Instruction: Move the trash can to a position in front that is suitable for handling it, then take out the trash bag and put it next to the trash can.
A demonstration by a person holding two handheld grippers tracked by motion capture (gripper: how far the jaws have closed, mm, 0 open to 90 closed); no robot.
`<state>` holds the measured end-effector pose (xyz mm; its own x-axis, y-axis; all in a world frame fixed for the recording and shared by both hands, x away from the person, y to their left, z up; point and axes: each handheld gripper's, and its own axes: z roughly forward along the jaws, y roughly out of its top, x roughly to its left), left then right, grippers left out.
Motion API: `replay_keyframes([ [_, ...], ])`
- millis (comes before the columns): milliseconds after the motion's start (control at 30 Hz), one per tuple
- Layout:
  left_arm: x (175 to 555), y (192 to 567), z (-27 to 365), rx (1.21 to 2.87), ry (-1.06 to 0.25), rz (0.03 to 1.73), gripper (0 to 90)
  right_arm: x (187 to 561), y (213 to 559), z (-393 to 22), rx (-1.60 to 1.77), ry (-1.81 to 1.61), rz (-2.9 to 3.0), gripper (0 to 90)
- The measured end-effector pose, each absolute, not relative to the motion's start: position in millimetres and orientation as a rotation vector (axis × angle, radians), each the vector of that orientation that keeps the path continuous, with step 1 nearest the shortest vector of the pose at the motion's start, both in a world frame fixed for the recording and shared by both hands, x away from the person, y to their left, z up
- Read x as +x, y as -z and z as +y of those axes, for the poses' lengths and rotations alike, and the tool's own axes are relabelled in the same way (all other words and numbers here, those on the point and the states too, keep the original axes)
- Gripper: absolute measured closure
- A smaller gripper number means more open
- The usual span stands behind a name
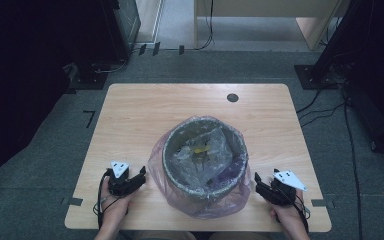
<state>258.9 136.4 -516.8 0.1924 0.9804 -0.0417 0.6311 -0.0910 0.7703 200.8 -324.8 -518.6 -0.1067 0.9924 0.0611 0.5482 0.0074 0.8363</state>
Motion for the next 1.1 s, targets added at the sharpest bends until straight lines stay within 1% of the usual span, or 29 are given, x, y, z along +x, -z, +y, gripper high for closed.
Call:
replay_keyframes([
  [67, 259.5, 517.6, 130.4, 1.876, -0.694, 1.490, 29.7, 202.4, 520.3, -325.7, 1.611, -0.987, 1.750, 27.4],
  [233, 260.1, 517.8, 132.1, 1.864, -0.669, 1.497, 29.4, 206.8, 521.8, -325.4, 1.664, -0.925, 1.769, 27.5],
  [267, 260.2, 517.9, 132.2, 1.872, -0.664, 1.488, 27.4, 209.2, 523.1, -323.0, 1.673, -0.877, 1.812, 27.0],
  [367, 260.3, 518.0, 131.9, 1.881, -0.664, 1.481, 26.9, 209.4, 523.5, -319.3, 1.636, -0.856, 1.844, 25.9],
  [567, 260.5, 518.1, 131.7, 1.890, -0.660, 1.471, 25.2, 207.8, 523.7, -317.3, 1.585, -0.883, 1.920, 21.4],
  [900, 260.2, 518.1, 131.2, 1.905, -0.648, 1.452, 23.9, 203.3, 523.6, -303.7, 1.518, -0.910, 1.991, 20.6],
  [933, 260.3, 518.1, 131.2, 1.906, -0.647, 1.450, 23.9, 202.4, 523.4, -296.5, 1.512, -0.926, 1.995, 23.2],
  [1000, 260.3, 518.0, 131.0, 1.907, -0.646, 1.448, 23.9, 201.8, 522.9, -294.8, 1.508, -0.942, 1.993, 23.6],
  [1100, 260.4, 518.0, 131.6, 1.911, -0.641, 1.442, 23.5, 200.5, 517.2, -291.6, 1.535, -1.110, 1.930, 23.8],
])
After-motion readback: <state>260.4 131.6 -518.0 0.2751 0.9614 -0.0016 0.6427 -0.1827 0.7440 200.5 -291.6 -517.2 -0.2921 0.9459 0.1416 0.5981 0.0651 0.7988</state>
